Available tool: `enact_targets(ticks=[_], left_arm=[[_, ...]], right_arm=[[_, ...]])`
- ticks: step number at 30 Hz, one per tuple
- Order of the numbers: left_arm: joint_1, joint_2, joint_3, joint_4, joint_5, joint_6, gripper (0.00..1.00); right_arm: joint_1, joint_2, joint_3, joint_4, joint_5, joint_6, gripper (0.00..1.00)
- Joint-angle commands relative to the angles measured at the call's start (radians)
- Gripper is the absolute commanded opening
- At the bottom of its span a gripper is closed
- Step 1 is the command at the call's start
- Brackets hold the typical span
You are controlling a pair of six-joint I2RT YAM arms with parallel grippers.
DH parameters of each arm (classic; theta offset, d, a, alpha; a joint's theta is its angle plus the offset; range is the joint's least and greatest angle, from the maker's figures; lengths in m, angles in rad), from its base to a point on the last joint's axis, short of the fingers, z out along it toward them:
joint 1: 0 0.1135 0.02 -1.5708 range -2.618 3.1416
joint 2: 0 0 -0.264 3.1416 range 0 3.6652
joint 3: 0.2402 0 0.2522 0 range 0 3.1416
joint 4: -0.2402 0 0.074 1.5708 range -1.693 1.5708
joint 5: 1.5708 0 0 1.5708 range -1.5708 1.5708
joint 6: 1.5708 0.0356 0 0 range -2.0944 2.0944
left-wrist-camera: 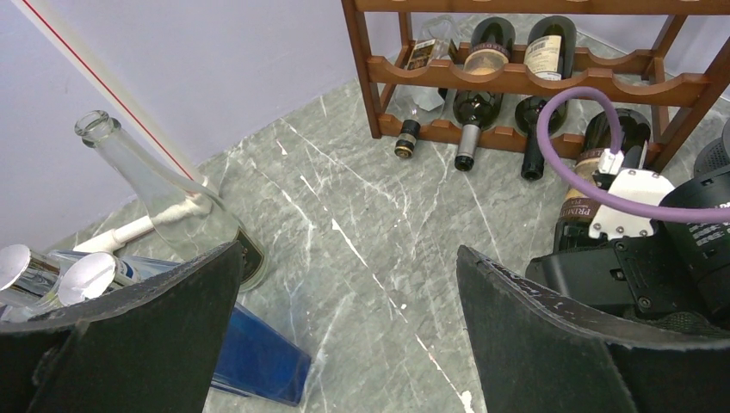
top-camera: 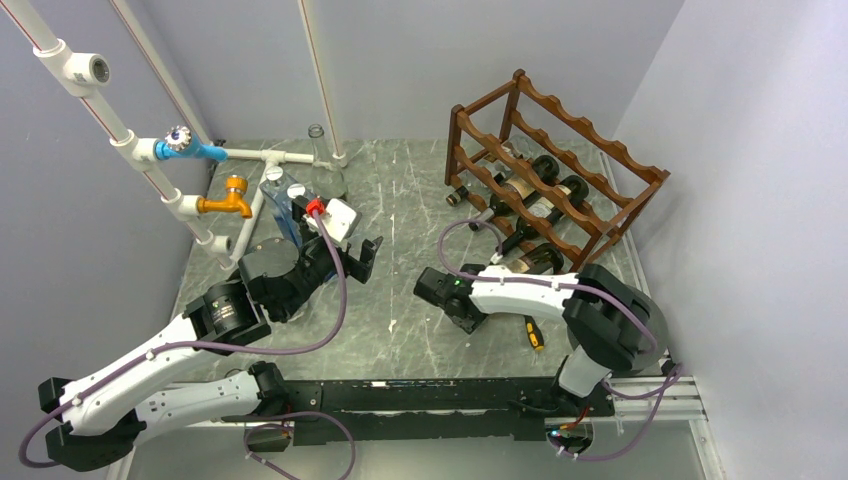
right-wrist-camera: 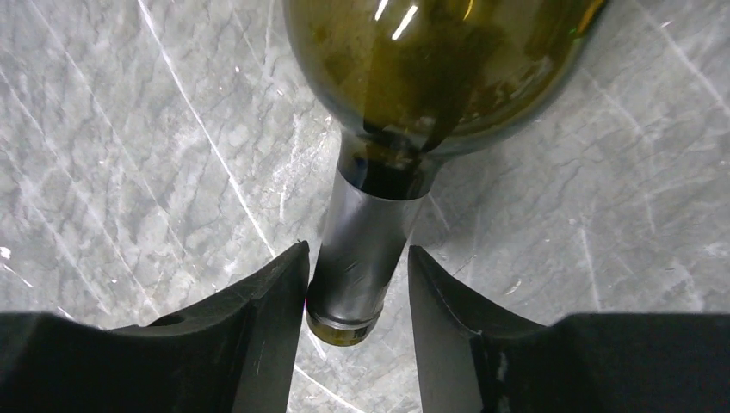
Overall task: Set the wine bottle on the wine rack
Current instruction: Place the wine bottle in the wine rack.
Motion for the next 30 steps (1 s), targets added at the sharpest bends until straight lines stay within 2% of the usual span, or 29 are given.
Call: enact_targets(ticks=[1,6,9,12,15,19,21,25,30], left_arm=[[0.001,-0.004,0.007,0.023,0.005,-0.011,0.99],[0.001,0.004,0.013,0.014,0.008,-0.013,0.99],[0.001,0.003,0.009,0.020,0.010,-0.013,1.00],[0.001,0.009,0.012,0.016,0.009,-0.010,1.00],[0.001,0.011,0.013,0.016,0.013,-0.012,1.00],[0.001,0.009,0.014,0.013,0.015,-0.013,1.00],[0.001,0.003,0.012,0.016,0.019,-0.015,0.99],[0.001,0.001,0.014,0.016,0.016,-0.012,0.99],[0.001,-0.007,0.013,0.016,0.019,-0.012,0.99]], right_arm=[[-0.001,-0.064,0.012,-0.093,0.092,0.036,0.47],[-0.002,-0.079,0.020,-0.140,0.124,0.056,0.44],[-0.002,-0.098,0.003,-0.139,0.138,0.064,0.32],[-0.002,-0.117,-0.018,-0.111,0.136,0.059,0.29],[-0.002,-0.110,-0.019,-0.085,0.129,0.034,0.39],[-0.002,-0.072,-0.012,-0.040,0.093,0.003,0.59],[-0.002,-0.046,-0.009,-0.010,0.063,-0.021,0.63],[-0.003,-0.014,-0.016,0.037,0.024,-0.039,0.65],[-0.003,-0.011,-0.013,0.053,0.032,-0.033,0.56]])
